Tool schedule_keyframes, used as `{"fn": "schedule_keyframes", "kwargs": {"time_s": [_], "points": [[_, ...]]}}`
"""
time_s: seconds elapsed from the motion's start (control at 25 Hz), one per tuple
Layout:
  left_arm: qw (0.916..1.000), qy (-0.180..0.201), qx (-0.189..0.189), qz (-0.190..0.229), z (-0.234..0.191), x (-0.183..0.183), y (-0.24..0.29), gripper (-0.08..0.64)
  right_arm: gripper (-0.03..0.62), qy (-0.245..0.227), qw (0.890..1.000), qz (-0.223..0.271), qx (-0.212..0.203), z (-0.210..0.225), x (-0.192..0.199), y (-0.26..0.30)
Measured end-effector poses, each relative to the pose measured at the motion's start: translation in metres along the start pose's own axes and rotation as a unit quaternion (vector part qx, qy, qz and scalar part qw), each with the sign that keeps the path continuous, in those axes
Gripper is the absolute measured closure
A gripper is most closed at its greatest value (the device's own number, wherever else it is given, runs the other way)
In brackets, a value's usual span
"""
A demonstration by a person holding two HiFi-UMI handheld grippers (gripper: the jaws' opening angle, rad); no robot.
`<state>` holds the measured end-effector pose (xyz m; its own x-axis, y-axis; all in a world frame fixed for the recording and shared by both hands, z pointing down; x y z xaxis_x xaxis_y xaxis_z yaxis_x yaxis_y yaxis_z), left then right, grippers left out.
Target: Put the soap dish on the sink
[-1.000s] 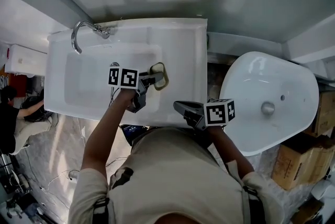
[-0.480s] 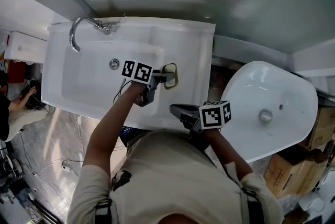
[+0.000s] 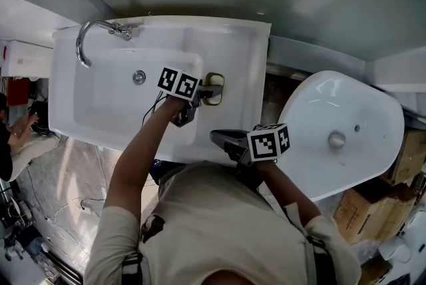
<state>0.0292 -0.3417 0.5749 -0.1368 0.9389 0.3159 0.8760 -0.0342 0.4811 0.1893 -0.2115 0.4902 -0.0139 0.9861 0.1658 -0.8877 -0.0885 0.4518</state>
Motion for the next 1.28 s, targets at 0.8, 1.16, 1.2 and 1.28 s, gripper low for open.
{"fn": "schedule_keyframes", "kwargs": {"time_s": [0.8,1.16,1.2,1.28], "points": [[0.9800,0.109,-0.166,0.017,0.011,0.002,-0.005,0.248,0.581,-0.024,1.000,0.003,0.004,-0.005,0.009,-0.003],[0.9757,0.107,-0.186,0.045,0.009,0.015,-0.008,0.241,0.581,-0.034,0.999,-0.002,0.021,-0.018,0.039,-0.005],[0.9750,0.108,-0.188,0.048,0.009,0.016,-0.008,0.242,0.581,-0.034,0.999,0.001,0.026,-0.018,0.042,-0.006],[0.9734,0.109,-0.195,0.053,0.009,0.016,-0.008,0.242,0.581,-0.033,0.999,0.010,0.036,-0.018,0.048,-0.007]]}}
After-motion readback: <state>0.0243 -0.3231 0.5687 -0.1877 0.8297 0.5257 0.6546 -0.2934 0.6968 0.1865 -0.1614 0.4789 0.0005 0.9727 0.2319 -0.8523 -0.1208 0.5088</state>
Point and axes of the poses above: the fingertips, and each gripper's own axes: y forward along the fingers, z to its right, x out of its underside, the point moved 10 cm from there along -y, backward along the fingers, and after that the axes turned 9 degrees about x, right-handed, at the moved point
